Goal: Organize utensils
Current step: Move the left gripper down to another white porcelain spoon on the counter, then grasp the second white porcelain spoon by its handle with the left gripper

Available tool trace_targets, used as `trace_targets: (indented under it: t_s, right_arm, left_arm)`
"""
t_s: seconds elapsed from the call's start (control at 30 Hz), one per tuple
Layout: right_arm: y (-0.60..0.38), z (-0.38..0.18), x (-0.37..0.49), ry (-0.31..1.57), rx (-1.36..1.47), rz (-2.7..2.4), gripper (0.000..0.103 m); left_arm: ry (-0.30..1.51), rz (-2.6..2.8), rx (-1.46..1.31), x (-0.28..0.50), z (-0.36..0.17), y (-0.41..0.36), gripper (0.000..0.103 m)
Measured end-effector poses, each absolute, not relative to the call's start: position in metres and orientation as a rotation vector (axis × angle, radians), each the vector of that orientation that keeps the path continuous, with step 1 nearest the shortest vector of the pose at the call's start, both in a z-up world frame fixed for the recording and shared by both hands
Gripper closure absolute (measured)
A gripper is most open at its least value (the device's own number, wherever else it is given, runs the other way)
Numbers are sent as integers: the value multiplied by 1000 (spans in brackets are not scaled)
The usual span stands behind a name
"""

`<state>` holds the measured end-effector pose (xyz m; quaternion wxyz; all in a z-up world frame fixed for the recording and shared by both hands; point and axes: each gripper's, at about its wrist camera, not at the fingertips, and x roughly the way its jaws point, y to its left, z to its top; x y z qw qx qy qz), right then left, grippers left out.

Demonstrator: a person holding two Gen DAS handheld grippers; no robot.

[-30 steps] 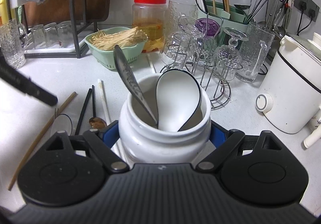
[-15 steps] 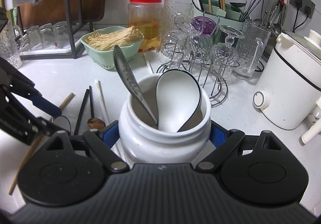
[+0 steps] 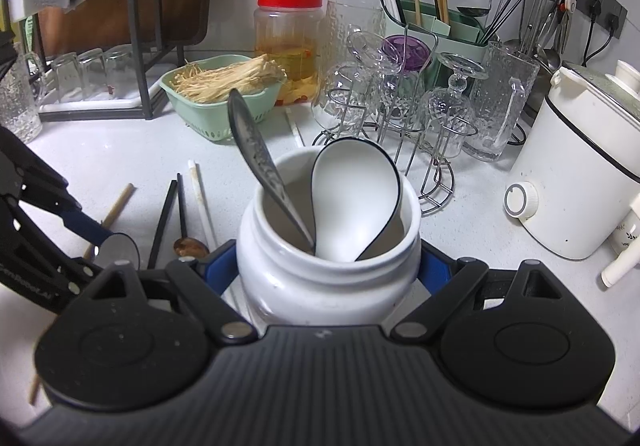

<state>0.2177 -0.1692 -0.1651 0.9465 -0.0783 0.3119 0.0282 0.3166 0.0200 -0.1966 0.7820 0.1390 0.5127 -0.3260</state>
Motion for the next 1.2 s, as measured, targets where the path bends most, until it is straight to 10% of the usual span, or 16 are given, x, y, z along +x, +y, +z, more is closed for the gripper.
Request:
trace_targets:
  t_s: [0.27, 0.4, 1.2]
  right_arm:
    - [-170, -165, 217, 630, -163, 72, 10]
    - [-170, -165, 217, 628, -163, 75, 10]
    - [-171, -165, 218, 638, -159, 79, 11]
  left_arm:
    - [1139, -712, 263, 318, -195, 17, 56]
    - [1168, -749, 247, 319, -192, 14, 91]
    - [1042, -618, 241, 316, -137, 1, 98]
